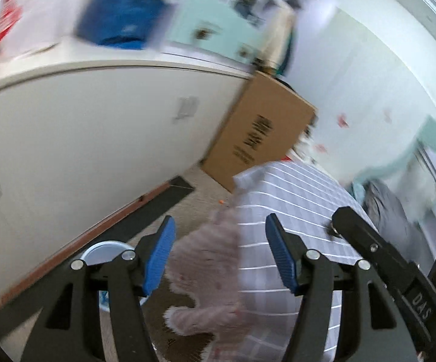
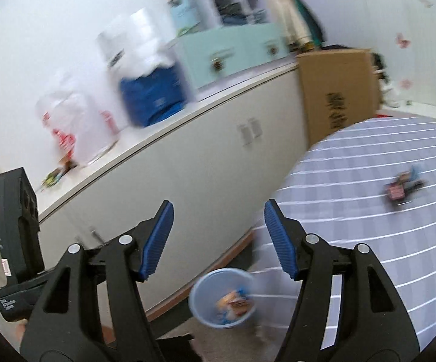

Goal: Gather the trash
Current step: 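Swing both tools back toward the table, then grasp the blue wrapper with the right gripper while the left gripper approaches the black snack bag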

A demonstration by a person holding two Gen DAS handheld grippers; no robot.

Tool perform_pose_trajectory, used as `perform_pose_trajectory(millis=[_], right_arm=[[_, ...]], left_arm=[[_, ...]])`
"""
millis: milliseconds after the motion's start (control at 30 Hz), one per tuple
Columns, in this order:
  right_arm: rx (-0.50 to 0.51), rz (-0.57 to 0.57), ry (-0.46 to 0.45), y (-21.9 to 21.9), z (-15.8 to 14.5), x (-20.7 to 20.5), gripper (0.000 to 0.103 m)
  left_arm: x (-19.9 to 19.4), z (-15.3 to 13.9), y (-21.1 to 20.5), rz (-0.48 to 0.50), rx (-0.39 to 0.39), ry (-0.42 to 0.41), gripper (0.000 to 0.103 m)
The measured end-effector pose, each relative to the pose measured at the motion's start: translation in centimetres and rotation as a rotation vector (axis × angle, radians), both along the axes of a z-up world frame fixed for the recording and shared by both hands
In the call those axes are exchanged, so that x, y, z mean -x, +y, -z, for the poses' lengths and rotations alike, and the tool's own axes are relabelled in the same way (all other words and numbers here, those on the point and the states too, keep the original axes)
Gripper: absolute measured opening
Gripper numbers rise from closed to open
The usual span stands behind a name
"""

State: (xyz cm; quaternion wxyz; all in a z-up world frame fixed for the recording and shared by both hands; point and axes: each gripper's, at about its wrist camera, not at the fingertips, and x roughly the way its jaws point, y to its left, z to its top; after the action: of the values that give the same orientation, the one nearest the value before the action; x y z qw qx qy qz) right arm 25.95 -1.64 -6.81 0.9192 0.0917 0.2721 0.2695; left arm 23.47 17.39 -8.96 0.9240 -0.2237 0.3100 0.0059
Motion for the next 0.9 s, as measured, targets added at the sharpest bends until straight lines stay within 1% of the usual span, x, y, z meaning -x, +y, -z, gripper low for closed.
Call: perform_pose_trajectory(millis=[100, 167, 267, 400, 467, 533, 700, 767, 800, 833, 900], right_arm=[[0.006, 0.117, -0.006, -5.8, -0.9, -1.3, 0.062], [0.000, 0.187, 0.009, -9.2, -0.9, -2.5, 0.062], [-0.012, 0.265, 0.070, -13.6, 0.1, -5.1, 0.062], [-0.034, 0.302, 0.191, -17.5, 2.7, -9.0, 0.061], [-0.040, 0.310, 0.251, -18.4, 4.2, -11.3, 0.057], [-0.042, 0.311, 0.290, -18.7, 5.4, -13.0, 0.056], [-0.052, 0.297, 0.358, -18.7, 7.4, -16.2, 0.048], [-0.059, 0.284, 0.372, -18.6, 7.8, -17.1, 0.045], [-0.059, 0.284, 0.378, -18.6, 7.9, -17.4, 0.036], [-0.054, 0.283, 0.380, -18.6, 8.1, -17.6, 0.030], [-0.040, 0.266, 0.376, -18.3, 8.1, -17.8, 0.025]], left_arm=[[-2.9, -0.5, -4.4, 0.092, -0.009, 0.015, 0.061], [-4.9, -0.4, -6.9, 0.129, -0.017, 0.044, 0.061], [-7.9, -0.1, -10.5, 0.196, -0.022, 0.077, 0.061], [-10.9, 1.0, -13.2, 0.238, -0.031, 0.115, 0.061], [-12.6, 1.7, -14.1, 0.251, -0.031, 0.134, 0.061], [-13.6, 2.4, -14.5, 0.253, -0.028, 0.149, 0.061], [-15.5, 3.4, -14.5, 0.259, -0.035, 0.168, 0.061], [-16.1, 3.9, -14.6, 0.268, -0.019, 0.180, 0.061], [-16.4, 3.9, -14.6, 0.272, -0.010, 0.183, 0.061], [-16.5, 4.0, -14.6, 0.276, -0.003, 0.185, 0.061], [-17.0, 4.3, -14.9, 0.279, -0.005, 0.187, 0.061]])
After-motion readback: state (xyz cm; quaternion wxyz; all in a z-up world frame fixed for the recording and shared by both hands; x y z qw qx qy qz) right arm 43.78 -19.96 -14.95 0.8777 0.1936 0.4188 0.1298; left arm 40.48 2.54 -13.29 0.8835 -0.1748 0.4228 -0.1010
